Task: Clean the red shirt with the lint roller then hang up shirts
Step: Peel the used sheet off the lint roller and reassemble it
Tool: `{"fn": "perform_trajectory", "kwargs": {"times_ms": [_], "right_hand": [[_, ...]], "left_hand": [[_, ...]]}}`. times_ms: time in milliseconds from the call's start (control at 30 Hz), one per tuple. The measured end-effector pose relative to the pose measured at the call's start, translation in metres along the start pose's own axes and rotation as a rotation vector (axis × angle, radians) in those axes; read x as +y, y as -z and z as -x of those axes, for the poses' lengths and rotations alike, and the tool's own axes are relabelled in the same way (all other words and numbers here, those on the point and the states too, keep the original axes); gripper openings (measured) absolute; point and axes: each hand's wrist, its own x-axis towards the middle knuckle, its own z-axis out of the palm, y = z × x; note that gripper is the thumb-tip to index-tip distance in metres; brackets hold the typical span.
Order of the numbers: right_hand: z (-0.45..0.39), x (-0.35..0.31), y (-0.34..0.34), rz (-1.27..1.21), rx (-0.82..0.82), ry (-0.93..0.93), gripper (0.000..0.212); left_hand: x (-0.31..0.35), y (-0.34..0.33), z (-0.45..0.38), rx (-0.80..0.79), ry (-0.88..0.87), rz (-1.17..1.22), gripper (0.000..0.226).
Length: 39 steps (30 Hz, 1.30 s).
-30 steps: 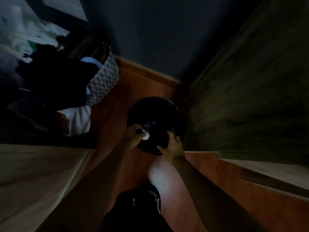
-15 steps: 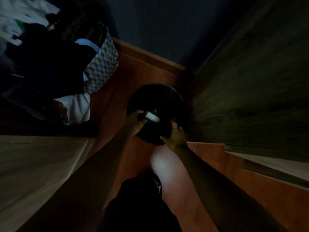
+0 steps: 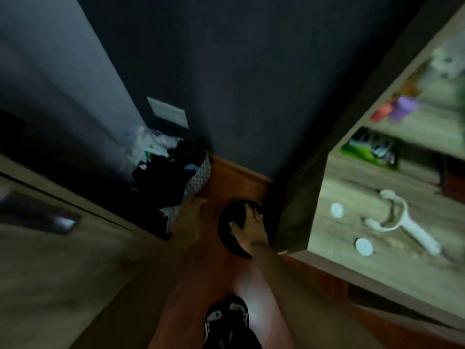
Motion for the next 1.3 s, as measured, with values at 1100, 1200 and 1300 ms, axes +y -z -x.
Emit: {"fn": "perform_trajectory", "kwargs": {"times_ms": [1100, 1200, 1300], "right_hand": [[0.149, -0.179, 0.195, 0.228, 0.014, 1.038, 0.079], [0.159, -0.166, 0.200, 0.201, 0.014, 1.036, 0.079], [0.164, -0.149, 0.210, 0.138, 0.058, 1.022, 0.077]], "left_hand": [[0.173, 0.188, 0.213, 0.775, 0.162, -0.611, 0.061], [0.186, 0.176, 0.215, 0.776, 0.121, -0.597, 0.059], [0.198, 0.161, 0.212, 0.770, 0.050, -0.565, 0.054]]}}
